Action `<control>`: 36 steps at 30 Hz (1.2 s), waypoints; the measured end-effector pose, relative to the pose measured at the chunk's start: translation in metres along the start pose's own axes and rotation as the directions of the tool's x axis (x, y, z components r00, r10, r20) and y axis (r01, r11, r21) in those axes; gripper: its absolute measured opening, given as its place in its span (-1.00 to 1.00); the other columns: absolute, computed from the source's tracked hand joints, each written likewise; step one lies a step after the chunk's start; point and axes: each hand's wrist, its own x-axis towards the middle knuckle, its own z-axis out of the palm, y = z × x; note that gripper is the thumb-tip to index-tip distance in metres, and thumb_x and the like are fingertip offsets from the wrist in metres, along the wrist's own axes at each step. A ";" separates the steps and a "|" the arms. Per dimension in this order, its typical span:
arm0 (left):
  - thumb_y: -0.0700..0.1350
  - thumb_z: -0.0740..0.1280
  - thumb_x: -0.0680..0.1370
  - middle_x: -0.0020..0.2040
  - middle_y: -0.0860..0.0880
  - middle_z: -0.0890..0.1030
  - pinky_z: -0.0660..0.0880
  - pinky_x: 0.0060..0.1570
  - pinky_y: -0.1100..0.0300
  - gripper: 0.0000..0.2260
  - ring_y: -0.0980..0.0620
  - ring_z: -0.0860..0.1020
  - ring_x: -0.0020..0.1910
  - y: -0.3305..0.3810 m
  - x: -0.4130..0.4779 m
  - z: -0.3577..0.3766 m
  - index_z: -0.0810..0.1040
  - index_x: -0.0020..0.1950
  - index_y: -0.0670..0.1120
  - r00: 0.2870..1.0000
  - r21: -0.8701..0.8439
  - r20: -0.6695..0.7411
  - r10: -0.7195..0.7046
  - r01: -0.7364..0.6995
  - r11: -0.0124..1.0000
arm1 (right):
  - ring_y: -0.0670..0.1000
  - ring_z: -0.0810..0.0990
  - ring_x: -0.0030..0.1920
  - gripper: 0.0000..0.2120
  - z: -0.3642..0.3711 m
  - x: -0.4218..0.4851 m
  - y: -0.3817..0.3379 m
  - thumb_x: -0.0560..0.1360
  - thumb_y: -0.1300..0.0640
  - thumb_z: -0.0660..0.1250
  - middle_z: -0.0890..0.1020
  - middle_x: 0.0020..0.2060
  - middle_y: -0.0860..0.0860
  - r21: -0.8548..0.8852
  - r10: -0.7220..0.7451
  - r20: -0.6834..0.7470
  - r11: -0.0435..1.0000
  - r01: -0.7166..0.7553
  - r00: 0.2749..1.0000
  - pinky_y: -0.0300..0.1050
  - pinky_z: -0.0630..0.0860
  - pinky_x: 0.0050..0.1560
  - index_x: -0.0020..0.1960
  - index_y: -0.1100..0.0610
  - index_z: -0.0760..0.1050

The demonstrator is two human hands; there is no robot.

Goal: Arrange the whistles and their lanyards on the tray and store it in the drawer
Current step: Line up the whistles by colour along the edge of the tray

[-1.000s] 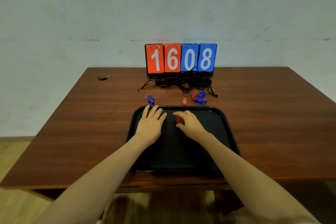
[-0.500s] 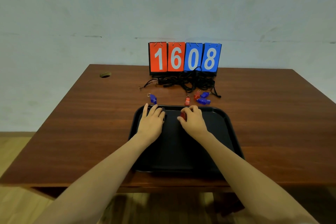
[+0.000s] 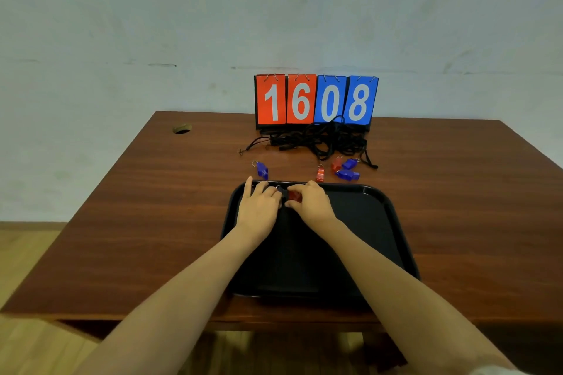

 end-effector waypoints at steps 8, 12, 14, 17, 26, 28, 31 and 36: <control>-0.10 0.09 0.64 0.39 -0.02 0.41 -0.15 0.50 -0.08 -0.67 -0.03 0.21 0.47 0.000 0.000 -0.004 0.35 0.40 -0.06 1.000 0.010 0.000 0.011 -0.011 1.000 | 0.08 0.46 0.24 -0.51 0.003 -0.002 0.000 0.49 0.03 0.37 0.43 0.26 0.08 0.003 0.015 -0.033 1.000 -0.015 0.999 -0.04 0.42 0.23 0.39 0.05 0.37; -0.10 0.10 0.63 0.40 -0.03 0.40 -0.15 0.50 -0.10 -0.67 -0.03 0.21 0.47 0.001 0.000 -0.007 0.34 0.40 -0.07 1.000 0.004 0.028 0.014 -0.014 1.000 | 0.08 0.45 0.25 -0.50 0.003 -0.003 0.002 0.49 0.00 0.37 0.43 0.26 0.07 0.003 0.020 -0.035 1.000 -0.020 0.999 -0.03 0.43 0.24 0.39 0.05 0.35; -0.10 0.12 0.63 0.39 -0.03 0.40 -0.14 0.49 -0.11 -0.66 -0.03 0.21 0.48 0.000 0.000 -0.009 0.34 0.40 -0.07 0.999 -0.005 0.041 0.016 -0.016 1.000 | 0.09 0.45 0.26 -0.48 0.001 -0.004 0.003 0.48 -0.01 0.37 0.43 0.27 0.07 0.016 0.013 -0.025 1.000 -0.012 1.000 -0.02 0.43 0.25 0.40 0.05 0.34; -0.13 0.20 0.59 0.37 -0.04 0.43 -0.10 0.48 -0.12 -0.65 -0.04 0.25 0.46 -0.001 -0.001 -0.009 0.38 0.38 -0.08 1.000 -0.068 -0.007 0.025 -0.025 0.997 | 0.07 0.46 0.24 -0.45 -0.006 -0.007 0.005 0.48 -0.05 0.37 0.44 0.25 0.06 0.078 0.009 -0.026 0.997 -0.007 1.000 -0.03 0.45 0.24 0.41 0.04 0.32; -0.17 0.18 0.55 0.31 -0.09 0.46 0.22 0.35 0.08 -0.67 -0.09 0.38 0.30 0.040 0.045 -0.026 0.44 0.32 -0.13 0.994 -0.151 -0.079 0.077 -0.088 0.985 | 0.15 0.36 0.30 -0.71 -0.063 0.022 0.055 0.57 0.13 0.21 0.47 0.23 0.14 -0.051 0.069 -0.287 0.995 -0.087 0.955 0.04 0.43 0.26 0.28 0.14 0.44; -0.13 0.16 0.59 0.29 -0.12 0.45 0.31 0.27 0.06 -0.67 -0.12 0.41 0.26 0.053 0.063 -0.022 0.42 0.34 -0.14 0.998 -0.152 -0.009 0.064 -0.065 0.986 | 0.18 0.26 0.37 -0.64 -0.075 0.036 0.064 0.57 0.12 0.20 0.39 0.31 0.17 -0.114 0.083 -0.202 0.988 -0.107 0.976 0.08 0.36 0.31 0.36 0.11 0.36; -0.08 0.14 0.61 0.27 -0.16 0.44 0.36 0.18 0.02 -0.65 -0.17 0.44 0.22 0.062 0.086 -0.010 0.35 0.39 -0.13 0.994 -0.154 0.110 0.020 -0.002 0.988 | 0.19 0.19 0.43 -0.55 -0.078 0.059 0.069 0.57 0.05 0.21 0.32 0.37 0.17 -0.274 0.058 -0.089 0.958 -0.080 0.994 0.11 0.27 0.36 0.44 0.04 0.26; 0.00 0.12 0.61 0.26 -0.16 0.46 0.32 0.21 -0.05 -0.64 -0.21 0.42 0.25 0.068 0.119 0.005 0.33 0.37 -0.09 0.984 -0.153 0.176 -0.018 0.045 0.987 | 0.22 0.01 0.50 -0.52 -0.068 0.092 0.069 0.57 0.01 0.19 0.19 0.47 0.17 -0.441 0.121 0.078 0.894 -0.075 0.990 0.27 -0.02 0.47 0.46 0.02 0.21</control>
